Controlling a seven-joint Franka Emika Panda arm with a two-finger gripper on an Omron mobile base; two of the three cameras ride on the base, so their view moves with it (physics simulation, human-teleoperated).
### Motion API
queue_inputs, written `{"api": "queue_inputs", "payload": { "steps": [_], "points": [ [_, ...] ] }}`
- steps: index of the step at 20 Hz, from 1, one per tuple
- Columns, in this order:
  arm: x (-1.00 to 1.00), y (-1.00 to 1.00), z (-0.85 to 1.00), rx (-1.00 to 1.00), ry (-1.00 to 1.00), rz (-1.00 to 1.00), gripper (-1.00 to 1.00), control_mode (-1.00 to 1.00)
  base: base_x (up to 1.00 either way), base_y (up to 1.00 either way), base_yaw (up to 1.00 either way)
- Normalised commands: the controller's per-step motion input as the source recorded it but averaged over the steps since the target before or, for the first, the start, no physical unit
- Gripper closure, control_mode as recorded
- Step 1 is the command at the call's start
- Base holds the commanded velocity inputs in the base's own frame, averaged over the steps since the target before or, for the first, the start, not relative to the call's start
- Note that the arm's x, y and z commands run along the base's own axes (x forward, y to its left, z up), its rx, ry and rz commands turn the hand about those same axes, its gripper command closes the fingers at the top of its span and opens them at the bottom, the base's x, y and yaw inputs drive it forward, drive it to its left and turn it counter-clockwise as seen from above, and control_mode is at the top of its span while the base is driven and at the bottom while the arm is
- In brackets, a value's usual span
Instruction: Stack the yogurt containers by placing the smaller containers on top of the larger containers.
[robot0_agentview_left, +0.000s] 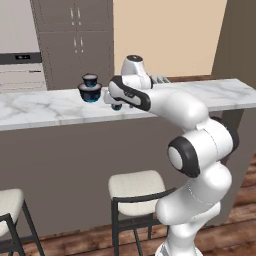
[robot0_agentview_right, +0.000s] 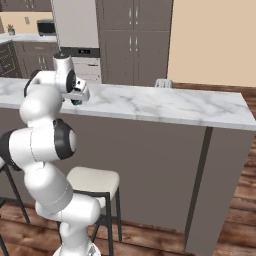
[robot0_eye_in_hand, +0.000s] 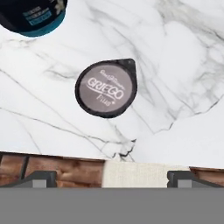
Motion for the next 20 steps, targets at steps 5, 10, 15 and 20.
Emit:
{"api": "queue_inputs", "payload": {
  "steps": [5, 10, 15, 20],
  "points": [
    [0.26, 0.03, -0.02, 0.00, 0.00, 0.00, -1.00, -1.00, 0.00, 0.00, 0.00],
    [0.21, 0.11, 0.00, -0.01, 0.00, 0.00, -1.00, -1.00, 0.00, 0.00, 0.00],
    [0.06, 0.11, -0.02, -0.03, 0.00, 0.00, -1.00, -1.00, 0.00, 0.00, 0.00],
    [0.06, 0.01, -0.12, -0.07, 0.00, 0.00, -1.00, -1.00, 0.00, 0.00, 0.00]
  ]
}}
